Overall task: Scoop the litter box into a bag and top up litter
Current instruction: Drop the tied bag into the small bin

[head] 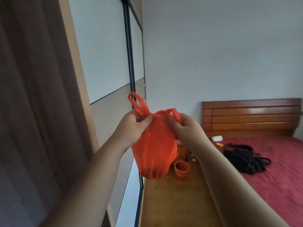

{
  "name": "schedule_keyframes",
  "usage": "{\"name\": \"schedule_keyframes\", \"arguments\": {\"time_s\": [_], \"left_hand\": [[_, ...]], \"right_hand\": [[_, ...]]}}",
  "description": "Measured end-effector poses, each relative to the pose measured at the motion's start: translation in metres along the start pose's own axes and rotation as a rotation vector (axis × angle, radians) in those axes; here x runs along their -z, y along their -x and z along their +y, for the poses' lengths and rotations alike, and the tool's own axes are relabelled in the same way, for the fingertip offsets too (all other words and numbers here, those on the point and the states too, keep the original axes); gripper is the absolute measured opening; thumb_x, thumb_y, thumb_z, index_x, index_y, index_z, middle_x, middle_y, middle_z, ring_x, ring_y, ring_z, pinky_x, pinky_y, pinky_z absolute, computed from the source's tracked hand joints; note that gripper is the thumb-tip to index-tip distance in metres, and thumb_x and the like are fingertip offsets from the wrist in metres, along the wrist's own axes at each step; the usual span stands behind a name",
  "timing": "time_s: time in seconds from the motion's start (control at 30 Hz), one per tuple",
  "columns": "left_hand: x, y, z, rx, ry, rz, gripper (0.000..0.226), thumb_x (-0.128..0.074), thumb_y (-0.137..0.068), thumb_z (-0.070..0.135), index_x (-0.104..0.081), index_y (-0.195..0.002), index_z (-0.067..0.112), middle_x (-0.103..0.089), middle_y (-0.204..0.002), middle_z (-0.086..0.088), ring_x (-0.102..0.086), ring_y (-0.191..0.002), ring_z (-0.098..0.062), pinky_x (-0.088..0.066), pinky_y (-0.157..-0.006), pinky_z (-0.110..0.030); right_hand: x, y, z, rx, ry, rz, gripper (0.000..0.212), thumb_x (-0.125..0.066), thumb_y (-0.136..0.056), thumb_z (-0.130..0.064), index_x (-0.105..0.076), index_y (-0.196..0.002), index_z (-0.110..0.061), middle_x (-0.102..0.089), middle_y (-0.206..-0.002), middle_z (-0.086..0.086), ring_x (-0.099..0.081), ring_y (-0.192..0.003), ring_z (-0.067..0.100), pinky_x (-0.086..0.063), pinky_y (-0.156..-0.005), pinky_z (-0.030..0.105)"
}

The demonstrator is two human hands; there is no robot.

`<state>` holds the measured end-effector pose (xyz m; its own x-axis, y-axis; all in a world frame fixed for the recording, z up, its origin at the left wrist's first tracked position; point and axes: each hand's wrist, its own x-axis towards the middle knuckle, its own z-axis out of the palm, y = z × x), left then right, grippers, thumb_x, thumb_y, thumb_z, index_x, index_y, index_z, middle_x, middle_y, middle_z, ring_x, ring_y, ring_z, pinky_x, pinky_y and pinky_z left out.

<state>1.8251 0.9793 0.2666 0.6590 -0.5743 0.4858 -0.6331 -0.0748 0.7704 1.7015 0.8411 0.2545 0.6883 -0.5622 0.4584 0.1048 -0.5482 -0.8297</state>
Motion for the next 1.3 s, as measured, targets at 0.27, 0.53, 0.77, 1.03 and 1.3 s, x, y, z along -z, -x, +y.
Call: {"name": "schedule_keyframes", "arguments": {"time_s": [0.27,0.53,0.77,1.03,1.3], "left_hand": [[-0.110,-0.122,-0.045,-0.004,0.081,-0.148,0.009,-0.065,-0.093,0.036,-0.067,-0.094,0.027,-0.074,-0.085,0.007,-0.071,-0.079,-0.009,-0.056,-0.077,-0.030],[-0.229,-0.253,-0.064,-0.011,0.086,-0.157,0.016,-0.065,-0.093,0.037,-0.070,-0.097,0.022,-0.075,-0.083,0.002,-0.071,-0.078,-0.012,-0.057,-0.079,-0.036],[-0.299,-0.345,-0.087,0.029,0.112,-0.158,0.014,-0.066,-0.093,0.031,-0.070,-0.098,0.019,-0.075,-0.088,-0.003,-0.072,-0.084,-0.018,-0.058,-0.081,-0.041],[-0.359,-0.434,-0.146,0.053,0.190,-0.175,0.011,-0.067,-0.089,0.039,-0.067,-0.095,0.030,-0.075,-0.096,0.003,-0.071,-0.092,-0.017,-0.055,-0.091,-0.047],[-0.383,-0.552,-0.238,0.086,0.278,-0.204,0.022,-0.068,-0.079,0.046,-0.070,-0.095,0.030,-0.076,-0.095,0.004,-0.072,-0.092,-0.017,-0.054,-0.092,-0.049]], "right_hand": [[0.047,-0.101,0.103,-0.099,0.103,0.112,0.023,-0.056,-0.099,-0.038,-0.070,-0.088,-0.023,-0.075,-0.083,0.000,-0.072,-0.079,0.017,-0.059,-0.079,0.048],[0.122,-0.230,0.198,-0.085,0.144,0.087,0.022,-0.055,-0.100,-0.036,-0.068,-0.086,-0.025,-0.073,-0.077,-0.005,-0.068,-0.070,0.009,-0.053,-0.065,0.031],[0.159,-0.323,0.257,-0.089,0.177,0.056,0.026,-0.054,-0.100,-0.037,-0.069,-0.086,-0.020,-0.072,-0.082,0.005,-0.067,-0.077,0.022,-0.054,-0.073,0.043],[0.158,-0.410,0.334,-0.140,0.187,0.077,0.025,-0.054,-0.098,-0.040,-0.070,-0.090,-0.022,-0.073,-0.081,-0.001,-0.068,-0.076,0.017,-0.057,-0.071,0.039],[0.114,-0.526,0.403,-0.178,0.236,0.066,0.022,-0.054,-0.099,-0.040,-0.070,-0.092,-0.026,-0.070,-0.076,-0.010,-0.066,-0.070,0.008,-0.050,-0.064,0.027]]}}
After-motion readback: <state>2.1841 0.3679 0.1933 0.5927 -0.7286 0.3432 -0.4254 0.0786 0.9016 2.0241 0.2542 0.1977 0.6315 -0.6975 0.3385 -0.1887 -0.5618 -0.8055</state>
